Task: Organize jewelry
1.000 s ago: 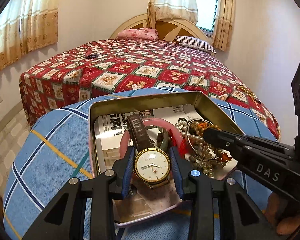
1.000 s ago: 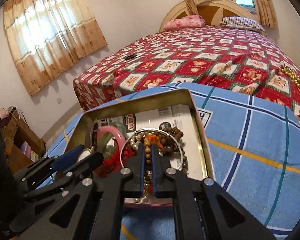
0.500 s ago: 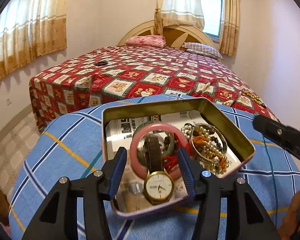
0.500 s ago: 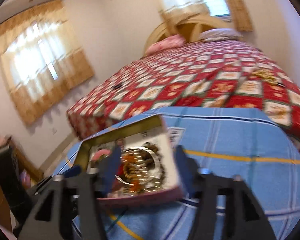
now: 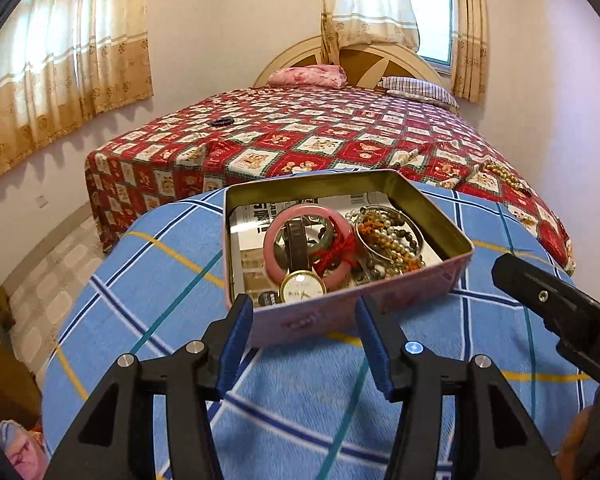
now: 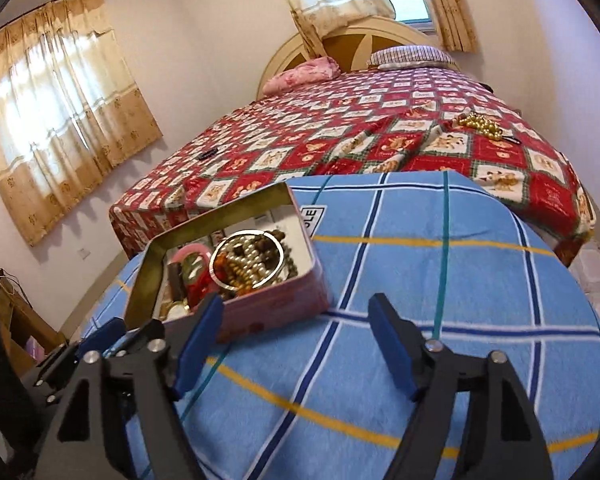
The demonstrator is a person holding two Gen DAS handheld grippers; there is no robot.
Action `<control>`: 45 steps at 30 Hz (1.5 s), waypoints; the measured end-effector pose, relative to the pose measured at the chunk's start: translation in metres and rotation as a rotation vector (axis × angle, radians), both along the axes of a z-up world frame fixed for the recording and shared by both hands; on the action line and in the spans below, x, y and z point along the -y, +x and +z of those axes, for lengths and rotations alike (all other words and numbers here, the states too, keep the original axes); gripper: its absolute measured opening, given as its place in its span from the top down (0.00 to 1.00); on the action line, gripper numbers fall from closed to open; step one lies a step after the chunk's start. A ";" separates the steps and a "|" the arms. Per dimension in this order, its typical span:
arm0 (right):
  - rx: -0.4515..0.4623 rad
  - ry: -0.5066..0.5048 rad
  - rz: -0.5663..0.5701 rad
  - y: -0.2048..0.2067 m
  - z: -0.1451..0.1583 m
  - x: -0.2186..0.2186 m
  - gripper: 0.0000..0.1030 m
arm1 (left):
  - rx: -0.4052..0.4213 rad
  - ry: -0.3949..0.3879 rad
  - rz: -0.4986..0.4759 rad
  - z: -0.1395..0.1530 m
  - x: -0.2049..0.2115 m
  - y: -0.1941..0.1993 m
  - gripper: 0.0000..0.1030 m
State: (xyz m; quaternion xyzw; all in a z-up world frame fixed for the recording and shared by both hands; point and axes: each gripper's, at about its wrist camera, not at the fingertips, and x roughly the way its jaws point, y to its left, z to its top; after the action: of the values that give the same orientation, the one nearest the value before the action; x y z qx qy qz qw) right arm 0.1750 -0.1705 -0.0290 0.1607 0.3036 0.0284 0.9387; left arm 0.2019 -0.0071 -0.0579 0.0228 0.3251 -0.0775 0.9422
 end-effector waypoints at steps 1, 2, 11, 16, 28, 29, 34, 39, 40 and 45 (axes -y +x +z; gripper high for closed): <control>0.001 -0.002 -0.001 -0.003 0.001 -0.001 0.20 | 0.002 0.001 0.006 0.001 0.000 -0.003 0.47; -0.002 -0.005 -0.002 -0.006 0.002 -0.001 0.19 | 0.005 0.006 0.016 0.003 0.000 -0.007 0.47; -0.028 -0.047 -0.025 -0.031 0.007 -0.002 0.12 | -0.001 0.028 0.050 0.006 0.000 -0.037 0.46; -0.034 -0.045 -0.017 -0.045 0.007 -0.003 0.11 | -0.005 0.035 0.057 0.005 0.001 -0.052 0.46; -0.072 -0.095 -0.006 -0.064 0.006 -0.011 0.11 | -0.033 0.039 0.056 0.000 0.004 -0.078 0.45; -0.074 -0.095 0.000 -0.066 0.007 -0.011 0.11 | -0.032 0.043 0.066 0.001 0.003 -0.081 0.45; -0.077 -0.116 0.011 -0.077 0.009 -0.018 0.11 | -0.012 0.075 0.144 0.006 -0.001 -0.092 0.45; -0.061 -0.141 0.022 -0.091 0.015 -0.026 0.11 | -0.010 0.091 0.156 0.011 -0.004 -0.105 0.45; -0.057 -0.141 0.023 -0.093 0.016 -0.027 0.11 | -0.016 0.082 0.152 0.012 -0.005 -0.108 0.45; -0.038 -0.167 0.023 -0.108 0.023 -0.031 0.11 | -0.043 0.075 0.124 0.014 -0.002 -0.123 0.44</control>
State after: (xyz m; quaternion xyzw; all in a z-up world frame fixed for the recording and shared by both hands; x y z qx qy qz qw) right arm 0.0670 -0.1394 -0.0061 0.0790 0.3246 0.0109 0.9425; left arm 0.0790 -0.0053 -0.0438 0.0362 0.3489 -0.0075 0.9364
